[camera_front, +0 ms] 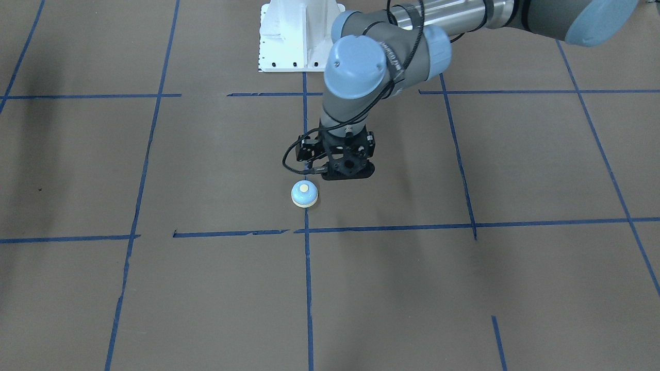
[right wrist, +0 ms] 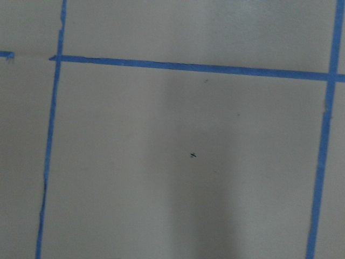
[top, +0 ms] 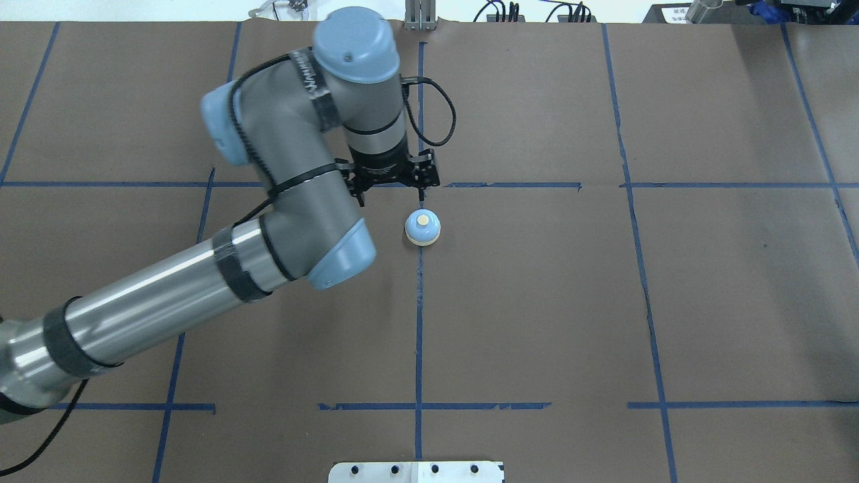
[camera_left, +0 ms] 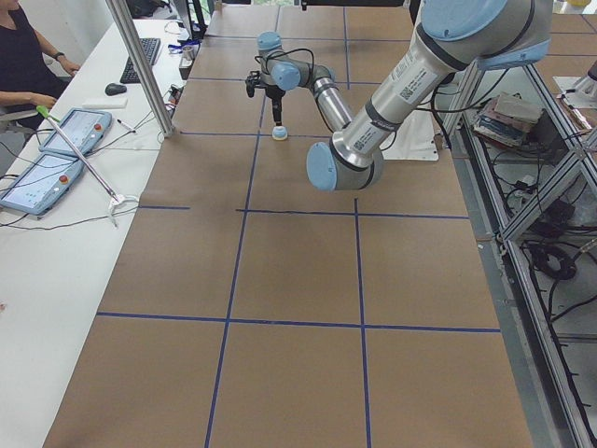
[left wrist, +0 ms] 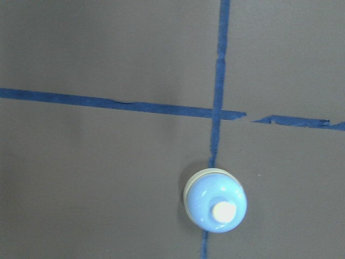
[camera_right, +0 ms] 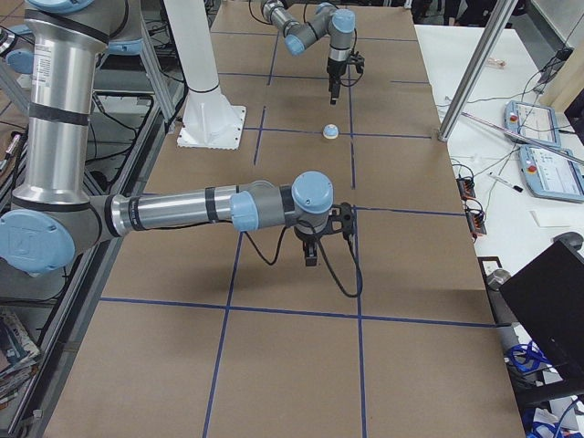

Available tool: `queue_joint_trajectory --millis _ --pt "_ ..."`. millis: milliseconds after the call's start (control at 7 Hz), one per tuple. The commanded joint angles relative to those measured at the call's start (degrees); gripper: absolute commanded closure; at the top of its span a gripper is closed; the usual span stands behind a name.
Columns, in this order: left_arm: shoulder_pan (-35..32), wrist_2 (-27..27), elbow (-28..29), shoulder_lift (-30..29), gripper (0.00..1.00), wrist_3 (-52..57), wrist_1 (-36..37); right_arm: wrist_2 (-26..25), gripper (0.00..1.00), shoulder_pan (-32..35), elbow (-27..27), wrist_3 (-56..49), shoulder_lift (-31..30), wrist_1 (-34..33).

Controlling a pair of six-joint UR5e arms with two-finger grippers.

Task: Place and press bell with both arms
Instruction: 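Lower the bell onto the grid crossing and open the left gripper, then withdraw the left gripper while the right gripper moves above the bell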

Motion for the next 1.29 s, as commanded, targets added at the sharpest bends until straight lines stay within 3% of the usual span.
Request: queue_joint_trajectory --millis 0,286,429,571,714,857,1000,1143 --pt "-3.0 -0.4 -17.5 14.5 0.0 6.4 0.3 -5.3 0.0 -13.1 5.4 24.7 11.6 -0.1" --pt "-7.0 -5.2 -22.8 21.9 0.0 13.1 0.3 -13.6 0.0 -27.2 5.1 46.5 24.0 -0.1" --pt "-7.9 -5.4 -25.9 27.0 0.0 17.5 0.2 -21.3 0.0 -34.9 2.7 57.0 30.5 -0.4" --pt "-8.0 -5.4 -29.5 32.1 0.0 20.3 0.2 -29.1 0.12 -40.4 -2.9 66.5 37.4 -0.4" --pt "-8.4 -5.3 -31.8 34.7 0.0 20.5 0.2 -30.8 0.37 -42.2 -9.0 70.9 42.8 -0.3" --pt "-8.5 -5.3 -33.5 37.9 0.0 21.3 0.0 -30.8 0.75 -42.7 -17.6 73.9 49.2 -0.3" --pt "-8.5 -5.3 -34.4 38.6 0.0 21.9 0.0 -30.9 0.97 -43.0 -23.5 74.0 53.3 -0.3" --pt "-8.5 -5.3 -34.4 38.7 0.0 21.8 0.0 -30.9 1.0 -43.5 -27.9 74.1 55.7 -0.1"
